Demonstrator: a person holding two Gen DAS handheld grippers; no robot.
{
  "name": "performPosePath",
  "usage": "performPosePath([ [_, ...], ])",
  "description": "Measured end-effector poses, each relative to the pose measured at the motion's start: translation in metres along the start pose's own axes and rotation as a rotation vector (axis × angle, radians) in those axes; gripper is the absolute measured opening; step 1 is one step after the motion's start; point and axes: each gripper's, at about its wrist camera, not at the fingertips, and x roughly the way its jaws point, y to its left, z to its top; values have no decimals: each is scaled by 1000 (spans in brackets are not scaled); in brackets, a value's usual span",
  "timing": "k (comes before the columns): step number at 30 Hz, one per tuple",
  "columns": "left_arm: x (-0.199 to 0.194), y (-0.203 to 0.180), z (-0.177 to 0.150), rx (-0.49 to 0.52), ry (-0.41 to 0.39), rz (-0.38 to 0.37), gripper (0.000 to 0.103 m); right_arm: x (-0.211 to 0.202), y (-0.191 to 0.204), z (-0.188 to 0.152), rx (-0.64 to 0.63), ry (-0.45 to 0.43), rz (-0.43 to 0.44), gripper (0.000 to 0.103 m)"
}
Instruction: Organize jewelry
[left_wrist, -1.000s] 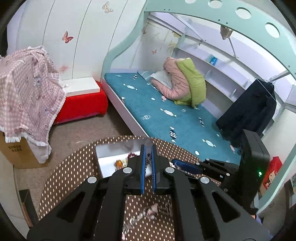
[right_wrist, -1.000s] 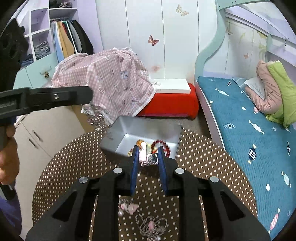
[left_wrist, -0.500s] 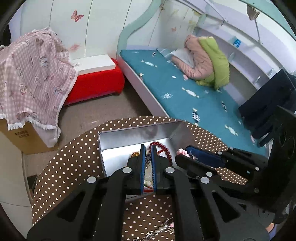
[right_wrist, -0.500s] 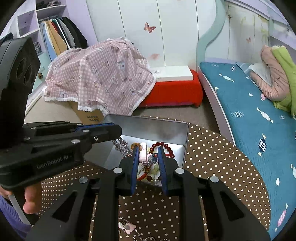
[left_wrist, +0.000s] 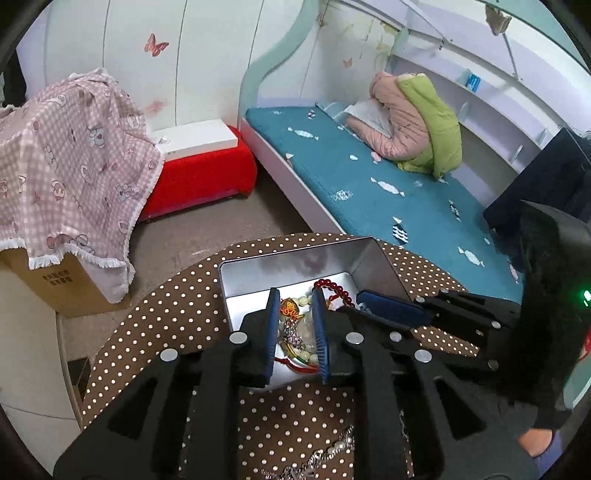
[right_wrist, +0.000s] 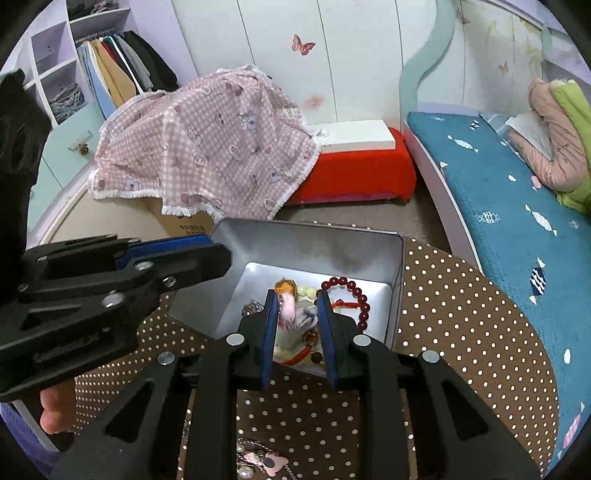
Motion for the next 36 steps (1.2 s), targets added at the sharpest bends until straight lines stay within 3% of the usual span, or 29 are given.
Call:
performPosePath([
  [4,-26,4,-6,4,-47,12,46,-12,6,-2,-16,-23,2,30],
  [7,-49,8,-16,3,-84,22,57,-27,11,-6,-24,-46,1,36],
  [9,-64,9,-27,11,-110,38,73,-41,13,-12,-37,-67,-14,43],
  [14,-91,8,-65,50,-146,54,76,-70,16,-41,-67,-94,-52,51],
  [21,-93,-10,-135,178,-173,83,72,-79,12,-95,-31,-45,-48,59],
  [23,-86,-13,-150,201,-139,51,60,-78,10,-109,-6,-25,-38,60],
  [25,-75,-15,-159,202,-102,40,56,-77,7,-121,20,-7,-28,62],
  [30,-53,-22,-168,240,-45,68,40,-74,5,-139,50,17,-8,63],
  [32,-46,-23,-169,247,-21,72,22,-73,4,-144,54,23,-8,64],
  [36,-34,-20,-170,249,14,80,19,-72,-1,-149,71,27,-5,65],
])
